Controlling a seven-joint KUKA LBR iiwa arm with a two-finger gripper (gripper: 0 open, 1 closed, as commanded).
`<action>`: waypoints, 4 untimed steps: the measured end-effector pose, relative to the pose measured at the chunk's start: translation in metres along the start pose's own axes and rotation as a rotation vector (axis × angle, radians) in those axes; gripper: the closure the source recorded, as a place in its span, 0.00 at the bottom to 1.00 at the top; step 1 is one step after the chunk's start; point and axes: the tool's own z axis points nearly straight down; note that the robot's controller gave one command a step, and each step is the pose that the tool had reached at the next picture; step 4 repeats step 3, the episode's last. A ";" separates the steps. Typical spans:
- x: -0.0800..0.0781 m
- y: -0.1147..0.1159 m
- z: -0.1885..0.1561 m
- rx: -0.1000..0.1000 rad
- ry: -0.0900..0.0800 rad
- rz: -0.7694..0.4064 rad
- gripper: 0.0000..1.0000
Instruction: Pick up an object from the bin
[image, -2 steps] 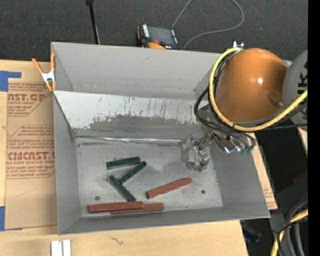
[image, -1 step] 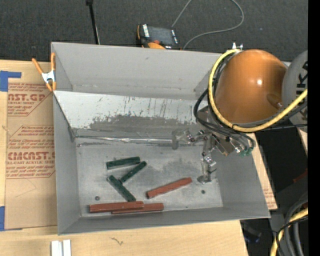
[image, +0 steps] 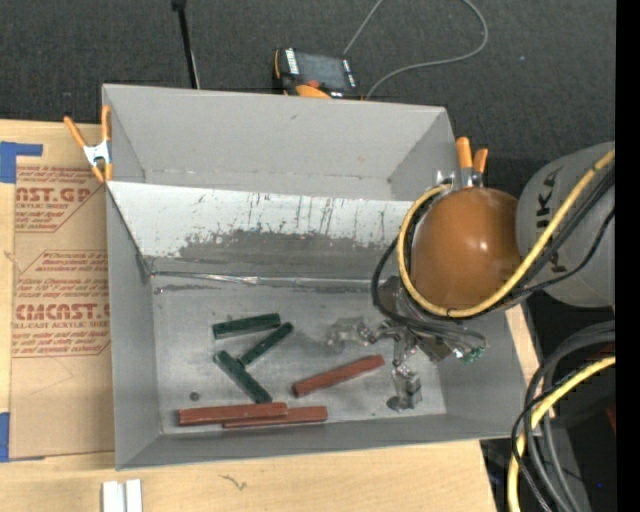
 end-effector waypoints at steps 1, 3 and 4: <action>-0.021 -0.038 0.073 0.003 -0.005 -0.033 0.00; -0.020 -0.074 -0.067 0.014 -0.012 -0.169 1.00; -0.020 -0.074 -0.067 0.014 -0.012 -0.169 1.00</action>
Offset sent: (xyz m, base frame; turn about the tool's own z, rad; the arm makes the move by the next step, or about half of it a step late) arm 0.0390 -0.0180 -0.0690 -0.0339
